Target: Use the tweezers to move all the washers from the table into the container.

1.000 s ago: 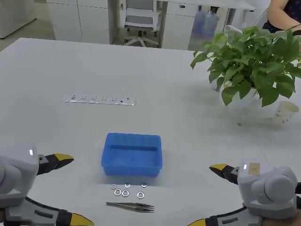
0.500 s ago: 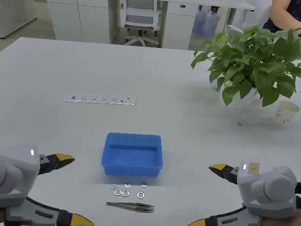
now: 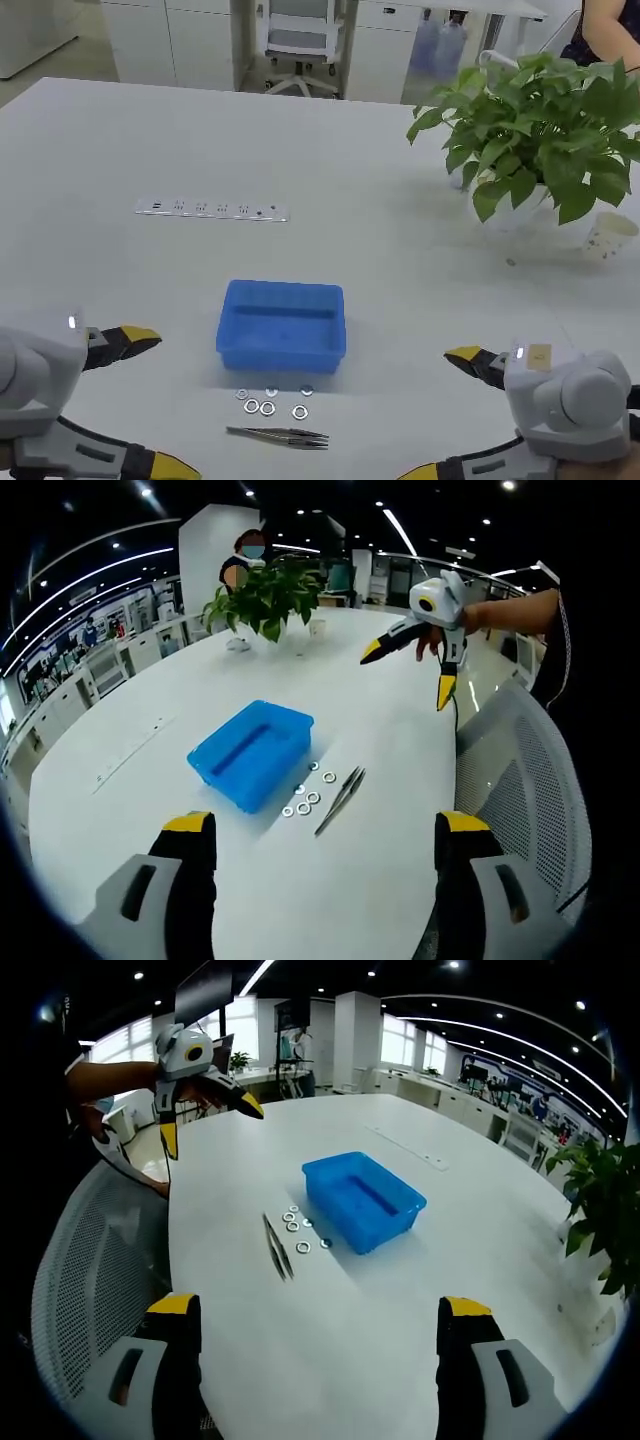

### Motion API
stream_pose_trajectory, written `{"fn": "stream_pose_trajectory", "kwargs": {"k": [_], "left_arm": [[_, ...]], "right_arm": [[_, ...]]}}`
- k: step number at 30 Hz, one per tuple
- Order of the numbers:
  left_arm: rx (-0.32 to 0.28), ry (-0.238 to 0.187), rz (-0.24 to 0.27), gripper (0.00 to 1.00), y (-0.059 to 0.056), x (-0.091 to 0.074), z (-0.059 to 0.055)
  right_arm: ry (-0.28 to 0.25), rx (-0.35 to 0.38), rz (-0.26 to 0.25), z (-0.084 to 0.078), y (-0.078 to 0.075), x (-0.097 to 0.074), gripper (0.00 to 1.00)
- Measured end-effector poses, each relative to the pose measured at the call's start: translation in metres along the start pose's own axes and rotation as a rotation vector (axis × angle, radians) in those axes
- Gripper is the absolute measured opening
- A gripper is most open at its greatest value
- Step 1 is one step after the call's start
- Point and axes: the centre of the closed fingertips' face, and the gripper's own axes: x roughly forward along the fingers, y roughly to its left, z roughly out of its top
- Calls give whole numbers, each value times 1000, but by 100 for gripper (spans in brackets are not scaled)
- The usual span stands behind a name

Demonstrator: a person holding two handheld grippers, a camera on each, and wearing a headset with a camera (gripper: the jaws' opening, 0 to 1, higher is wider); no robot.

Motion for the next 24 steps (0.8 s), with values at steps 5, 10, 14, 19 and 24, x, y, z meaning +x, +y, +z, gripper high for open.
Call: {"fn": "stream_pose_trajectory", "kwargs": {"k": [5,10,14,19,24], "left_arm": [[23,15,-15,94,1,3,1],[52,32,-31,92,4,7,3],[80,62,-42,90,7,11,1],[107,79,-62,86,9,17,2],[159,132,-91,81,9,24,-4]], "right_arm": [[5,-12,9,1,0,2,98],[9,-32,18,4,-1,5,97],[10,-47,25,7,-1,9,96],[14,-67,38,10,-2,15,94],[13,-94,39,14,-4,21,90]]}}
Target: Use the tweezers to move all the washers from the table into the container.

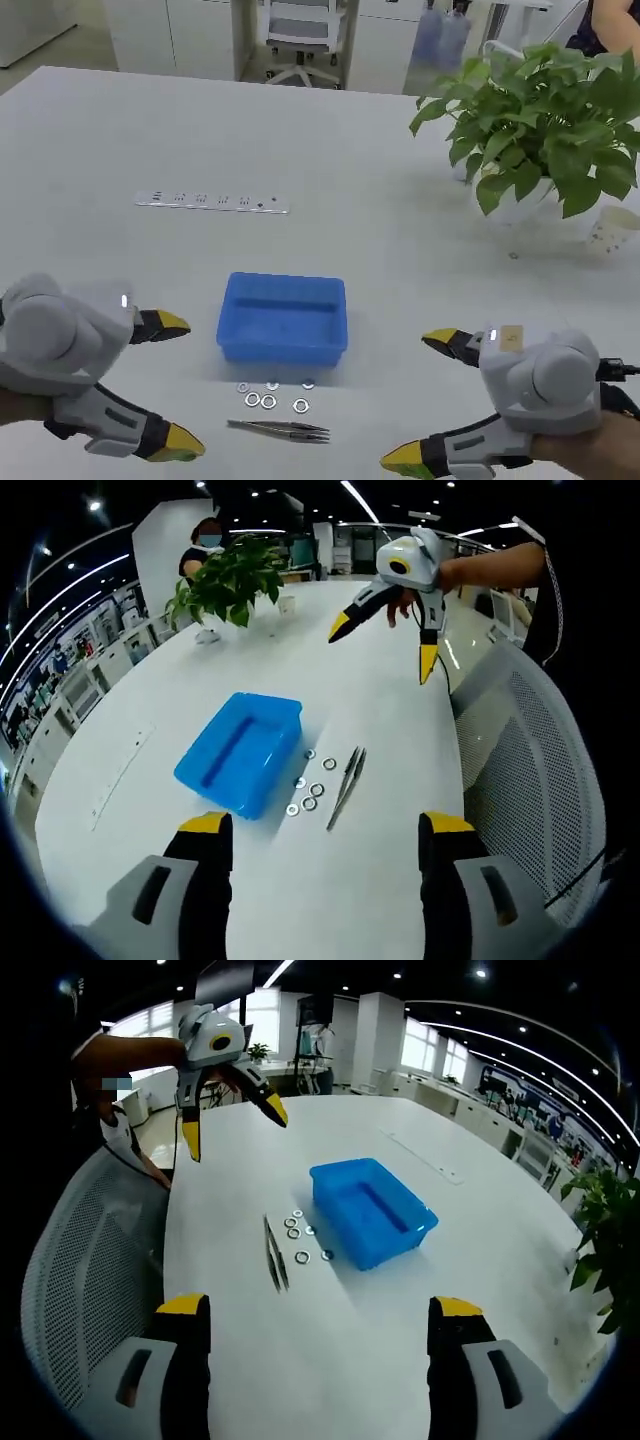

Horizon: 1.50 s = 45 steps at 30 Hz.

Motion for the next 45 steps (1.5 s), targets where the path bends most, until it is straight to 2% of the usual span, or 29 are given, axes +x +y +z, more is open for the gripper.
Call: {"fn": "stream_pose_trajectory", "kwargs": {"k": [12,23,28,33,41,45], "left_arm": [[68,45,-30,71,5,16,-4],[114,100,-66,57,4,31,-17],[127,116,-77,50,3,37,-21],[144,123,-98,43,1,45,-24],[177,145,-126,33,-2,59,-28],[184,161,-130,32,-1,67,-32]], "right_arm": [[12,-80,42,8,1,23,77],[50,-170,108,9,14,50,62],[74,-207,138,7,19,60,55],[107,-278,180,2,26,70,49],[127,-307,215,-2,33,83,39],[128,-315,230,-3,36,89,33]]}}
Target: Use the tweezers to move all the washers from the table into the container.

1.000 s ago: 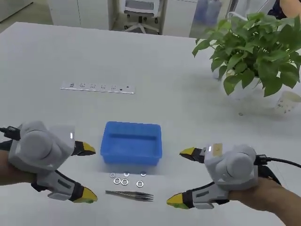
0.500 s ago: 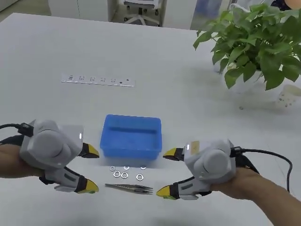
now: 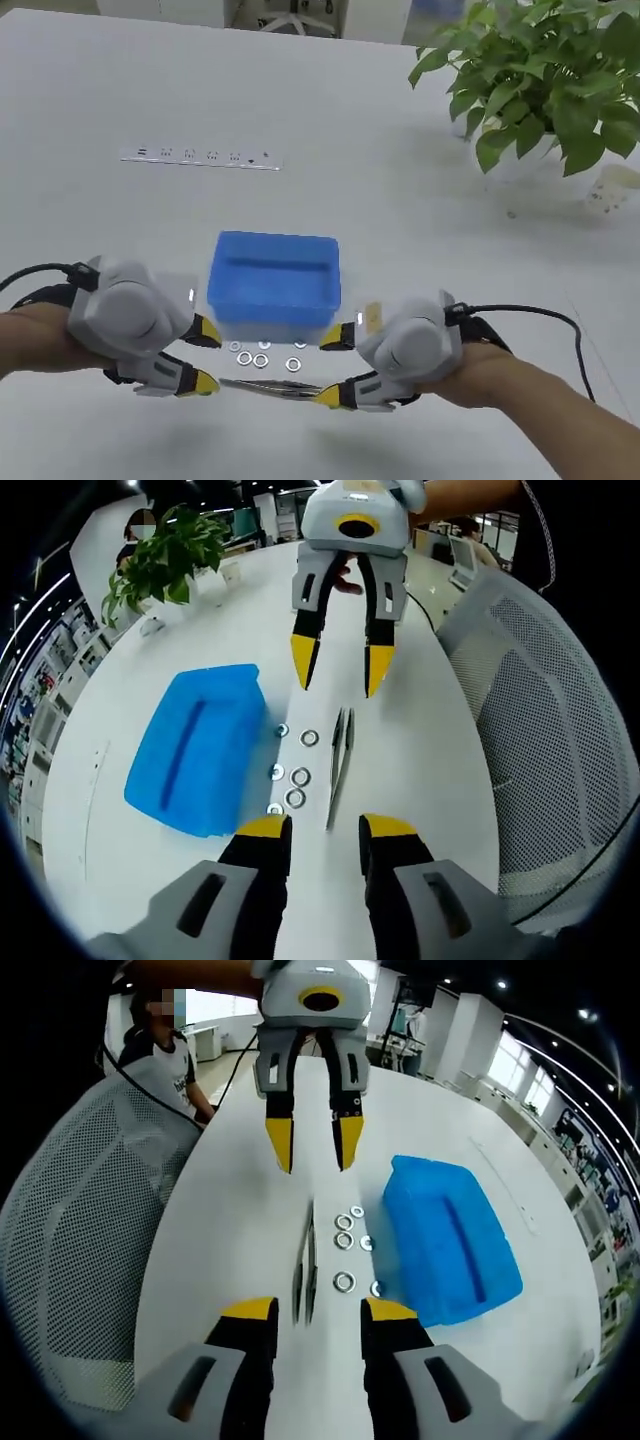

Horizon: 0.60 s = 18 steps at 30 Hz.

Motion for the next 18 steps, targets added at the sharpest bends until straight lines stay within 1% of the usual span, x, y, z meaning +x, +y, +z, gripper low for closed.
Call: {"fn": "stream_pose_trajectory", "kwargs": {"k": [3,7,14,18], "left_arm": [[1,0,-12,30,-1,4,1],[10,12,-21,28,-2,10,1],[25,33,-39,23,0,20,-3],[25,49,-57,21,-1,25,-6]], "right_arm": [[4,-4,9,0,1,4,31],[12,-8,22,-2,2,11,27],[22,-5,47,-1,5,22,22],[33,0,73,-3,9,28,20]]}}
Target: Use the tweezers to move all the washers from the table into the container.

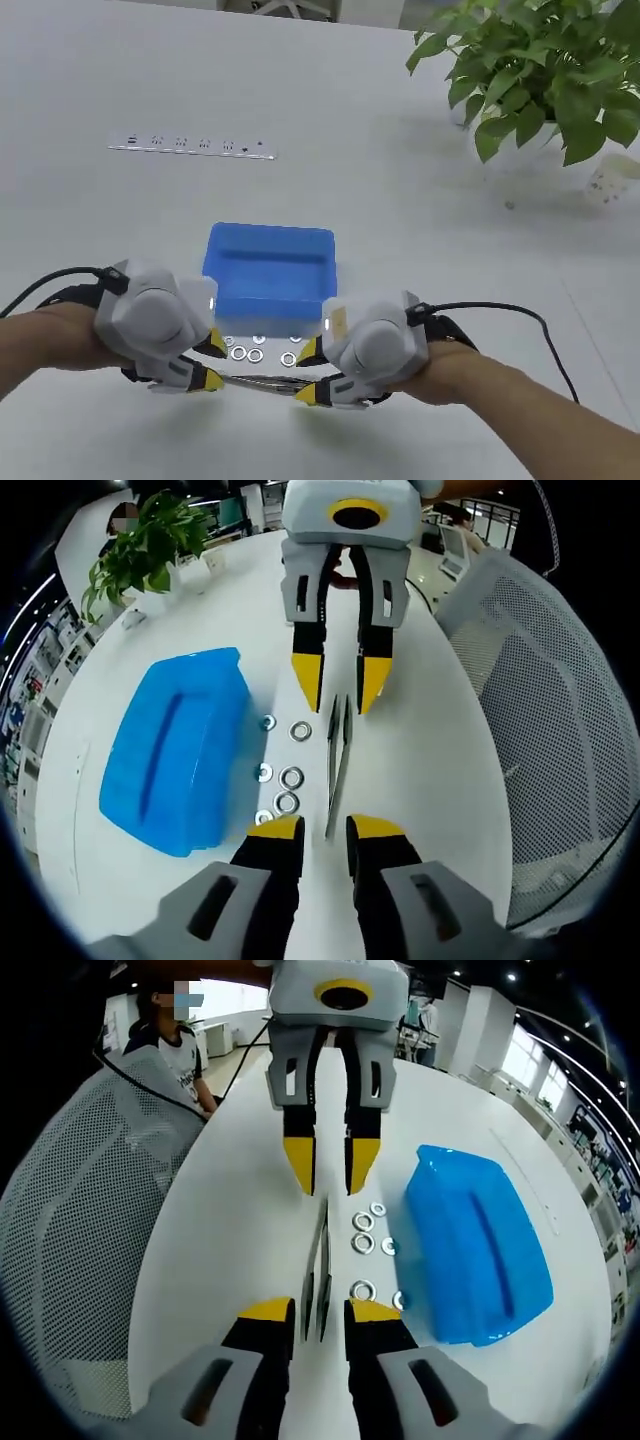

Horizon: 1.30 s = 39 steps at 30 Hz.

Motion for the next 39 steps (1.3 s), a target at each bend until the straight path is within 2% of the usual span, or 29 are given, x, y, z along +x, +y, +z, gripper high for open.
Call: {"fn": "stream_pose_trajectory", "kwargs": {"k": [9,18,19,27,35,39], "left_arm": [[1,28,-15,15,2,8,-6],[2,41,-38,10,0,14,-10],[-6,30,-38,10,1,14,-9],[-7,21,-43,7,1,14,-9],[22,26,-68,6,-5,13,-9],[24,25,-62,6,-6,12,-8]], "right_arm": [[15,18,26,-5,3,9,16],[5,43,24,-5,0,11,12],[4,43,24,-4,0,11,12],[-1,45,17,-3,0,11,11],[7,37,17,-4,0,11,11],[9,34,17,-4,0,11,12]]}}
